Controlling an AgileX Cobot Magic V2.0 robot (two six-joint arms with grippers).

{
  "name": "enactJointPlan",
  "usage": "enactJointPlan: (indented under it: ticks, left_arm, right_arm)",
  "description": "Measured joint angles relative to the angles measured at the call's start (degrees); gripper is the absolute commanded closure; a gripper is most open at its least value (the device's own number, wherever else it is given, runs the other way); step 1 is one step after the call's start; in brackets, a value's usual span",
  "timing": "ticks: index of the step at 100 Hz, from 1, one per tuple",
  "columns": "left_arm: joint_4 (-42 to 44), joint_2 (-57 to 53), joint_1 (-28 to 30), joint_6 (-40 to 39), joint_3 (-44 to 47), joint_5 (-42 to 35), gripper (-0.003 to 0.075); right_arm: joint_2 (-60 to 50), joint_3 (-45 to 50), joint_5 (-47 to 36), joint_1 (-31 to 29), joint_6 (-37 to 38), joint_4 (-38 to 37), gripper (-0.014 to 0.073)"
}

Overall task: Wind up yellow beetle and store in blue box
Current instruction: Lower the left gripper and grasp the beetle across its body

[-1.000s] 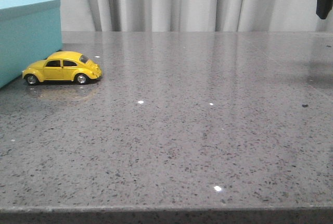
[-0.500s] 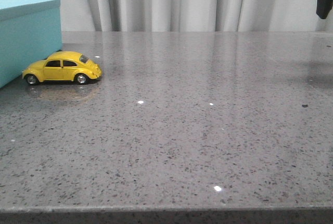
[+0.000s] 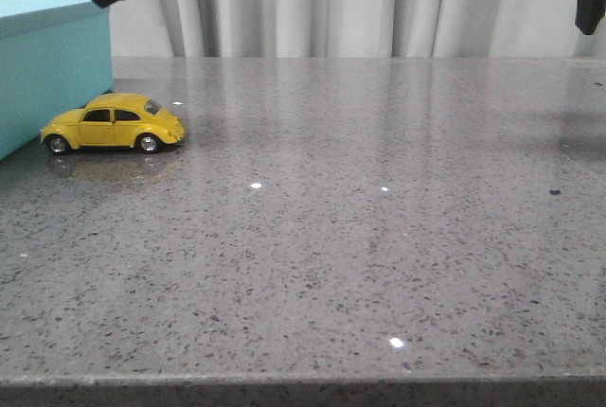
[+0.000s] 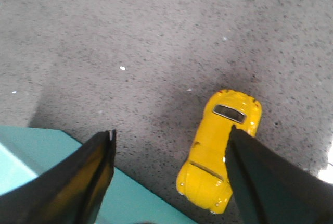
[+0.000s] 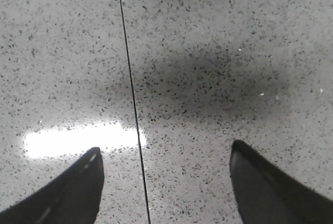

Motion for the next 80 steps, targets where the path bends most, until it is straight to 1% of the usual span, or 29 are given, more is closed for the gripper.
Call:
enactJointPlan:
  ticks: [31, 80]
  left_arm:
    - [-2.7, 5.0, 0.0, 2.8, 0.0, 3.1, 0.0277]
    - [-3.1, 12.1, 0.0, 3.1, -0.1, 3.3, 0.0277]
  right_arm:
    - [0.0, 0.0, 0.0, 0.0, 0.0, 0.0, 0.0085]
    - [0.0, 0.0, 0.0, 0.0, -0.1, 0.0, 0.0085]
